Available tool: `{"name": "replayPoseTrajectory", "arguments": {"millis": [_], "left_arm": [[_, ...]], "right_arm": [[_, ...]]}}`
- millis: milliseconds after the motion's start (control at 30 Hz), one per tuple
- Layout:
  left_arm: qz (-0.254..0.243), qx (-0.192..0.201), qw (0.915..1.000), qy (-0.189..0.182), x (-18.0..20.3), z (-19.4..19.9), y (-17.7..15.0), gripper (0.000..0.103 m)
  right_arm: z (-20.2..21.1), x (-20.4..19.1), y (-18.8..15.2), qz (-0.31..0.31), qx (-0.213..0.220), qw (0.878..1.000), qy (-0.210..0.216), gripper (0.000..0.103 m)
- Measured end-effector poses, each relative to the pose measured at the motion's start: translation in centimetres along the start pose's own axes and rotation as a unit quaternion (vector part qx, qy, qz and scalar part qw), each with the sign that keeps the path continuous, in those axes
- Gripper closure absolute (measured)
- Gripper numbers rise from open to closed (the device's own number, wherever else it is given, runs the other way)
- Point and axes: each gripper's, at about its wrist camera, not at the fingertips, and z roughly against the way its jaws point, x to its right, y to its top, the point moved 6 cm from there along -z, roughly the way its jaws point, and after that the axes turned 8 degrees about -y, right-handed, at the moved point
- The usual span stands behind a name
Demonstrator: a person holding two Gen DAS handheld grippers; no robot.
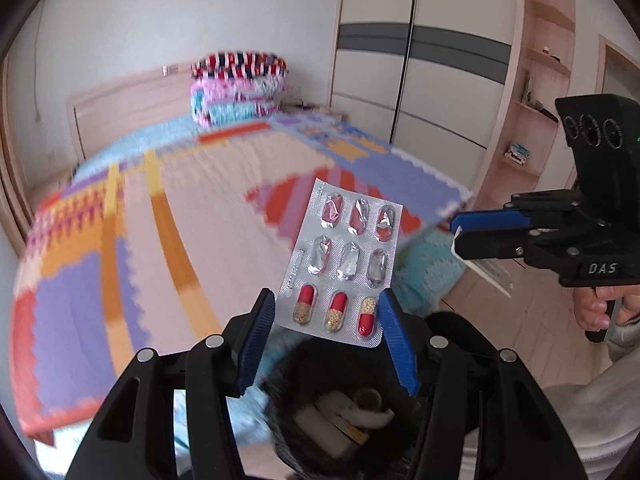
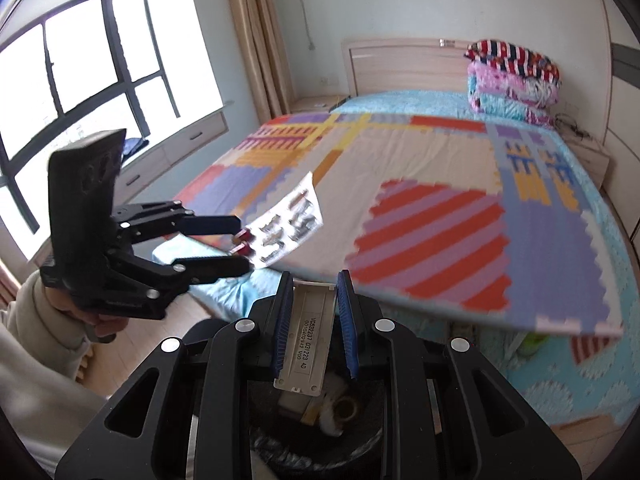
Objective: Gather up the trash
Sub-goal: 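Carry the pill blister and white strip over the trash bin with both grippers, then open both grippers to drop the blister and strip into the bin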
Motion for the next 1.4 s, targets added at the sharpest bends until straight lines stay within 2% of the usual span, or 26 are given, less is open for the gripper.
{"name": "replayPoseTrajectory", "arguments": {"millis": [333, 533, 800, 1000, 1400], "left_arm": [[0.040, -0.080, 0.9958, -0.017, 1.0, -4.1, -7.0, 0.051], [0.086, -0.140, 0.9864, -0.013, -0.2, -7.2, -11.3, 0.051], [0.130, -0.191, 0.9729, -0.007, -0.7, -9.9, -15.0, 0.051], [0.152, -0.220, 0.9636, 0.007, -1.3, -11.4, -16.3, 0.051], [0.142, -0.223, 0.9643, 0.014, -0.8, -11.6, -16.0, 0.050]], "right_arm": [[-3.4, -0.5, -5.0, -0.018, -0.071, 0.997, 0.008, 0.080], [-6.3, -0.6, -8.1, -0.032, -0.117, 0.993, 0.014, 0.080], [-9.7, -1.1, -11.8, -0.056, -0.174, 0.983, 0.034, 0.080], [-11.1, -1.6, -13.2, -0.061, -0.200, 0.977, 0.042, 0.080], [-11.6, -2.2, -13.7, -0.056, -0.211, 0.975, 0.050, 0.080]]}}
